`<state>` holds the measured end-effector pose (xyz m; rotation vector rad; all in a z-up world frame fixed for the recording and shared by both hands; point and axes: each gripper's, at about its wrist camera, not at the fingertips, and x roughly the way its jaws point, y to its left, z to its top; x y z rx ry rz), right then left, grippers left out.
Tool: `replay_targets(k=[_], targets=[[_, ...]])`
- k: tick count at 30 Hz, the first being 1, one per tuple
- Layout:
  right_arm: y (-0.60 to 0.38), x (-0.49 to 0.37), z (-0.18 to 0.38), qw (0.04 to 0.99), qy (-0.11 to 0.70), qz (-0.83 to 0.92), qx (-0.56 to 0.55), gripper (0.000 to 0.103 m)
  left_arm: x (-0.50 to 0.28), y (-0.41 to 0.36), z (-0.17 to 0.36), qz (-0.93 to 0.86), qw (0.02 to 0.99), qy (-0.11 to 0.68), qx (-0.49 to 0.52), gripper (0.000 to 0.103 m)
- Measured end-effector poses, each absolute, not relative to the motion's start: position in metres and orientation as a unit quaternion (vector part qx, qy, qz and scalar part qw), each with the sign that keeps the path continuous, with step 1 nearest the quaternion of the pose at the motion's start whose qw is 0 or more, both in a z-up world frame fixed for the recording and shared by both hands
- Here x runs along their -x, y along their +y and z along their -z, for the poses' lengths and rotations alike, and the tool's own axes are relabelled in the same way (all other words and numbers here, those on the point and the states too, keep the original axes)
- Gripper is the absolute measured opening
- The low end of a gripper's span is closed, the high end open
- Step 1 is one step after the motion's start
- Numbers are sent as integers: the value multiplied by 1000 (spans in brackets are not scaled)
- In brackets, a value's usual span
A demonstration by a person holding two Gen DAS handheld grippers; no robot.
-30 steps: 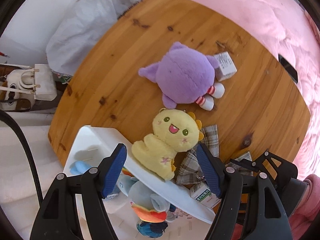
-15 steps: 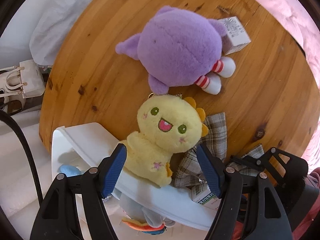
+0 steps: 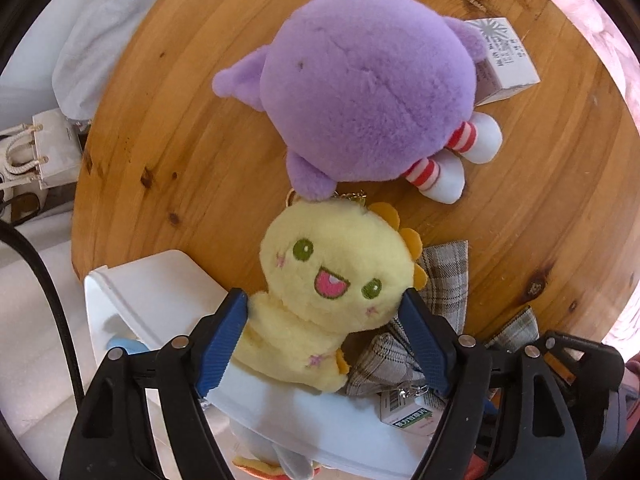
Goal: Organize objects
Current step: 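Grasp the yellow chick plush with the left tool while the right tool grasps the plaid bow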
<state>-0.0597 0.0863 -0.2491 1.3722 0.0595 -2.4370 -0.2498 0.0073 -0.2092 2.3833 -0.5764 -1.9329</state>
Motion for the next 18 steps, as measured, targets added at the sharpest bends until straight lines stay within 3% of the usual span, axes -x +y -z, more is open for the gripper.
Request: replay_targets(k=[6,18], targets=[[87,56,248,178,31,854,-487,22,258,5,216,608,40,-140,-780,80],[110,50,245,192,24,841,-505,20,265,15,233,594,80,-105,-794,78]])
